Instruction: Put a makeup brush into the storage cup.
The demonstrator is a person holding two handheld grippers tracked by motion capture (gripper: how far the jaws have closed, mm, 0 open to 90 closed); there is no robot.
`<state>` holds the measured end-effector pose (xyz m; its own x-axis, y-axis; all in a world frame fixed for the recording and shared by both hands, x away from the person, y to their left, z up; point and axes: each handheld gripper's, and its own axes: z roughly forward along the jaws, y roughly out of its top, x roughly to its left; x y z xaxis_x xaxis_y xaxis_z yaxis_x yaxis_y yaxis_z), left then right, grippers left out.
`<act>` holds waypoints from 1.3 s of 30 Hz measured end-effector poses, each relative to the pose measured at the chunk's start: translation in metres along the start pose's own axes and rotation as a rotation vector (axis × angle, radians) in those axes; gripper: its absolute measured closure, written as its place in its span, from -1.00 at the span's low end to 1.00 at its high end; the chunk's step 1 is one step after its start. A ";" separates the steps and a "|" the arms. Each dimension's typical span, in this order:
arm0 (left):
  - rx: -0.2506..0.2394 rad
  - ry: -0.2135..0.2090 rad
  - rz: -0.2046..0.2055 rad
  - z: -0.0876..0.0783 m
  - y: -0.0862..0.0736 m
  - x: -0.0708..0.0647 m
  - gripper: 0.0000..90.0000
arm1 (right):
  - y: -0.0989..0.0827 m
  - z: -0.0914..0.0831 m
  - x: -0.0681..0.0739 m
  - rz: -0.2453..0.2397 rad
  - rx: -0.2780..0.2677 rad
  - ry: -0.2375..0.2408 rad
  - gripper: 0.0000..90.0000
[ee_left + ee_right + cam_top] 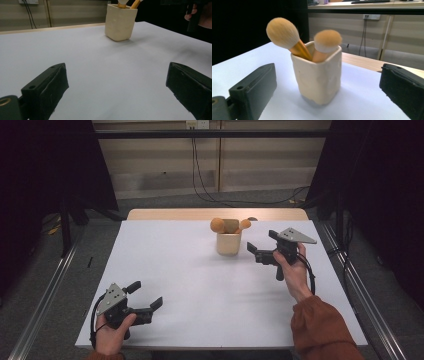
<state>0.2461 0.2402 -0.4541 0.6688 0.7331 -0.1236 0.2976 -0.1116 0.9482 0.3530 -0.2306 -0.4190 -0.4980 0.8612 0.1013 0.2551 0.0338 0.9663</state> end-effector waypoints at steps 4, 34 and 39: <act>0.001 0.006 0.002 -0.001 0.000 0.000 -0.92 | -0.007 -0.015 0.000 0.001 0.004 -0.008 -0.99; -0.006 0.016 0.012 -0.007 -0.001 -0.002 -0.92 | -0.066 -0.121 0.001 0.046 0.004 -0.128 -1.00; -0.014 0.022 0.004 -0.009 -0.001 -0.003 -0.92 | -0.074 -0.138 0.001 0.049 -0.007 -0.155 -1.00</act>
<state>0.2377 0.2440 -0.4520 0.6552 0.7469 -0.1131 0.2852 -0.1060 0.9526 0.2189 -0.3022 -0.4574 -0.3509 0.9298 0.1108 0.2695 -0.0131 0.9629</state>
